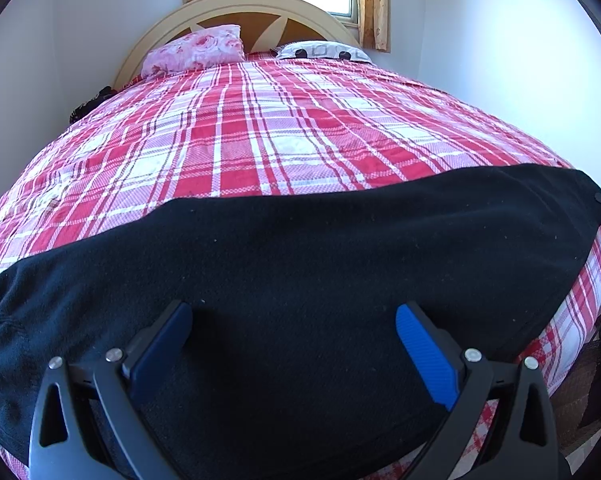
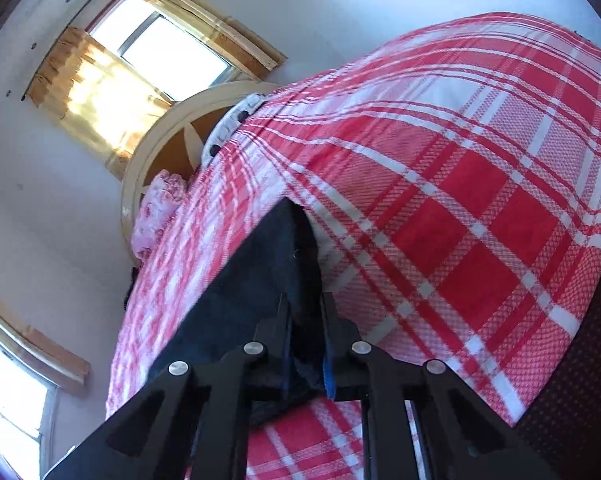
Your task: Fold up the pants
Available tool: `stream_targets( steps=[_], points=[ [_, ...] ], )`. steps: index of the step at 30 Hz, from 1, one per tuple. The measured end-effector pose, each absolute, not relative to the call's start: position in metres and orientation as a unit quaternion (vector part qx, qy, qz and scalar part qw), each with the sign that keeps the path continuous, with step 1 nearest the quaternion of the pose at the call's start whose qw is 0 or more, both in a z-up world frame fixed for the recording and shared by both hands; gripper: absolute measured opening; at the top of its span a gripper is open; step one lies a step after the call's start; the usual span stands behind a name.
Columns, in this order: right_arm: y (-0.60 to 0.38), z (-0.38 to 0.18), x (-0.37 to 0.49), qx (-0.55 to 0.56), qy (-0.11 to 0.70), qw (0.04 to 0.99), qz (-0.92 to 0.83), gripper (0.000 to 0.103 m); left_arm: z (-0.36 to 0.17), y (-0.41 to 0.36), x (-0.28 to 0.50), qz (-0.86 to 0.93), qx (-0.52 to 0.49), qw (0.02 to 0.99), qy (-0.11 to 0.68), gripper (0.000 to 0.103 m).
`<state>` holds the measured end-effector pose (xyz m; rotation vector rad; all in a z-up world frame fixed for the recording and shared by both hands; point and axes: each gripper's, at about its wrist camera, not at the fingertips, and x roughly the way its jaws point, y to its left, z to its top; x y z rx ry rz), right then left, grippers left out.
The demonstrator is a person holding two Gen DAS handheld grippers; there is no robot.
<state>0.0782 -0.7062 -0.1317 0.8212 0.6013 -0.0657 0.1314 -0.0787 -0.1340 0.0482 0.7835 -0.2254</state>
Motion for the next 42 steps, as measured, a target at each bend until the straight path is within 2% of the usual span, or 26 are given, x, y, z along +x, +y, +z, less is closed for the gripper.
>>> stream_targets(
  steps=[9,17,28,42],
  points=[
    [-0.637,-0.077,0.069,0.298,0.256,0.919,0.009,0.012,-0.128,-0.041,0.129,-0.061,-0.022,0.925,0.374,0.103],
    [-0.543,-0.05,0.075,0.208,0.272,0.936,0.082,0.012,-0.132,-0.025,0.126,-0.05,-0.038,0.923,0.381,0.103],
    [-0.445,-0.066,0.084,0.118,0.323,0.927,0.151,0.012,-0.133,-0.024,0.124,-0.058,-0.027,0.923,0.379,0.103],
    [-0.356,-0.082,0.095,0.055,0.355,0.91,0.209,0.012,-0.137,-0.023,0.122,-0.062,-0.025,0.924,0.376,0.103]
  ],
)
